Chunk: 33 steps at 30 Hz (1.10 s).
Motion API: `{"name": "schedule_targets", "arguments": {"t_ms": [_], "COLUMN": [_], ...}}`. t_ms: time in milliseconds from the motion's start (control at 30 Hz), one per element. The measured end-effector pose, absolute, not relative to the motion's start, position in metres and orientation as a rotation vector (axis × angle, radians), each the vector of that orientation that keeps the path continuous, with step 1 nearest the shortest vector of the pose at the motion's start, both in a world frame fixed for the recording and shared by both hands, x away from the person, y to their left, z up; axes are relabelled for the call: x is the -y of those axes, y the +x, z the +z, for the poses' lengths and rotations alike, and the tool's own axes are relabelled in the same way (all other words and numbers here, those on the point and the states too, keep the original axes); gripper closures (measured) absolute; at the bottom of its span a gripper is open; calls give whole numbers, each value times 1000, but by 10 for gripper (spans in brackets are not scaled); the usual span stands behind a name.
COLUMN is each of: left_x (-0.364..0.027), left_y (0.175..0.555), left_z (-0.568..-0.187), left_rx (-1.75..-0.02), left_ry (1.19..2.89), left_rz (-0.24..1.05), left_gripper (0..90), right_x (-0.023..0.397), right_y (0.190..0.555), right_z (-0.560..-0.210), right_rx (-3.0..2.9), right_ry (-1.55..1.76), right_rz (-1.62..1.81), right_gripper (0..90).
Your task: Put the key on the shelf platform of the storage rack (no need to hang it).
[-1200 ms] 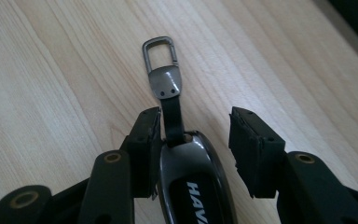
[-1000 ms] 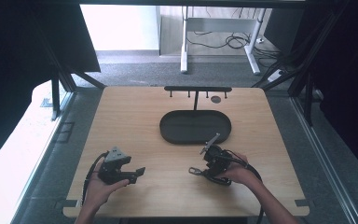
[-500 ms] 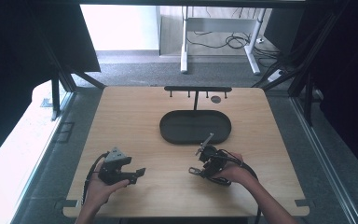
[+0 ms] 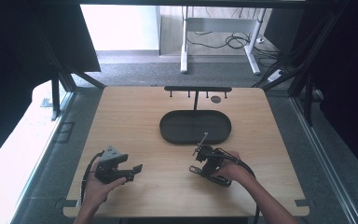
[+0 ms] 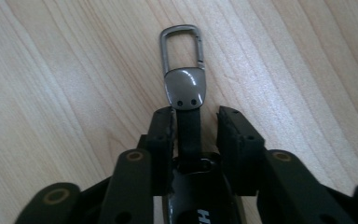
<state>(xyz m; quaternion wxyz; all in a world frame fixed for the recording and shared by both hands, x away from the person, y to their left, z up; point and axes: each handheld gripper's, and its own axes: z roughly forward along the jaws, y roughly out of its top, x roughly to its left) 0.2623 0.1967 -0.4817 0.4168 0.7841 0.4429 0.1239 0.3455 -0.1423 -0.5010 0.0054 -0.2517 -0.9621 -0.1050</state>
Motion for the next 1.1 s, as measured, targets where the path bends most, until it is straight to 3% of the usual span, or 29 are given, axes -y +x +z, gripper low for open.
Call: {"name": "schedule_targets", "arguments": {"t_ms": [67, 200, 733, 1100], "left_x": [-197, -197, -201, -205], "left_y": [263, 262, 261, 260], "left_z": [-482, -482, -478, -475], "left_rx": [-1116, -1115, -1112, -1115], "left_ry": [1969, 1970, 1956, 1950], "left_rz": [313, 314, 322, 346], "left_gripper": [260, 260, 264, 274], "right_x": [141, 140, 145, 159], "right_y": [345, 346, 343, 342], "right_z": [-501, -500, -485, -451], "right_rx": [3041, 3054, 3059, 3061], "right_ry": [-783, -788, -778, -823], "right_rz": [-302, -276, -288, -416], "right_gripper": [778, 799, 811, 812]}}
